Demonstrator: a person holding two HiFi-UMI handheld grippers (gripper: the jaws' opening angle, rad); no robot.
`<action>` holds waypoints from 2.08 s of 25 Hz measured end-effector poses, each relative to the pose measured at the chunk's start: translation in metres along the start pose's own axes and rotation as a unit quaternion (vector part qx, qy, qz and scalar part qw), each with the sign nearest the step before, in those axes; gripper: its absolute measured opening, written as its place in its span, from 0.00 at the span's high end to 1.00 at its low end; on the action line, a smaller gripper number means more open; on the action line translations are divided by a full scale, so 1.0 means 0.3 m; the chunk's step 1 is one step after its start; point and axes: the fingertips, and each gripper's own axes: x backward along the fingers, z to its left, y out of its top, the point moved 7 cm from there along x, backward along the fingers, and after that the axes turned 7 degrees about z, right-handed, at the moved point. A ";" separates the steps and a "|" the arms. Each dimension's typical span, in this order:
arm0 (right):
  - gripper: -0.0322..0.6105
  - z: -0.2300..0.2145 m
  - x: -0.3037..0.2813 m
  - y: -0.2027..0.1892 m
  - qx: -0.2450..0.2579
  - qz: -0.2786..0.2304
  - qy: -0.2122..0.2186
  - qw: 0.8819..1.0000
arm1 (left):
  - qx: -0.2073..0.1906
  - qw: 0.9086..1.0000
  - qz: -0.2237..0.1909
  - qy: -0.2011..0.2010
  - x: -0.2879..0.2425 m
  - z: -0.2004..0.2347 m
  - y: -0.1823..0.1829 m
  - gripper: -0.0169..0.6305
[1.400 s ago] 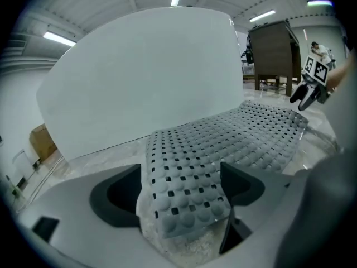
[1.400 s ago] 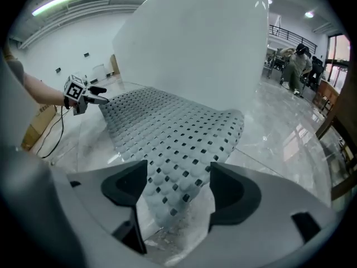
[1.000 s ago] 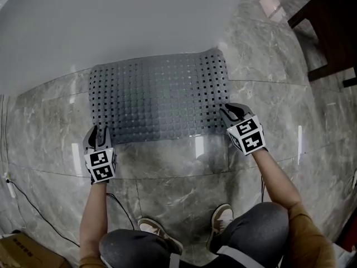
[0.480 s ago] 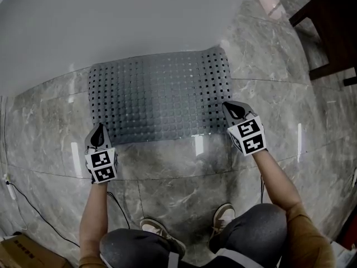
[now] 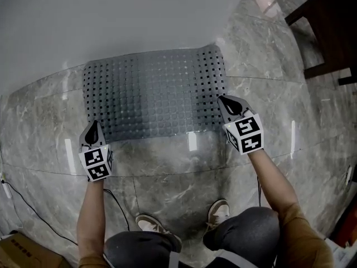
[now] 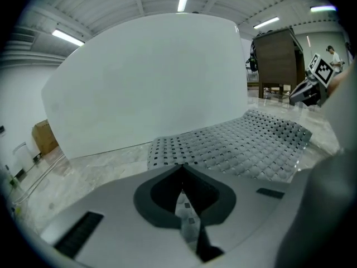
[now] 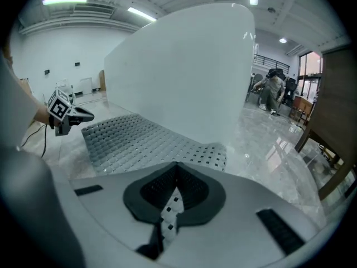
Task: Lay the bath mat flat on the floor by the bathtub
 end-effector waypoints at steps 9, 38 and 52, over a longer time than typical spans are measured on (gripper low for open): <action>0.94 0.049 0.152 0.100 -0.006 -0.008 -0.022 1.000 | -0.021 0.999 -0.028 -0.030 0.187 -0.132 0.129 0.97; 0.94 0.090 1.026 0.699 -0.060 0.013 0.023 0.998 | 0.009 0.997 -0.017 -0.070 1.033 -0.131 0.879 0.97; 0.94 -0.051 1.441 1.050 -0.084 -0.019 -0.002 0.996 | 0.022 0.995 -0.043 -0.084 1.365 -0.105 1.281 0.97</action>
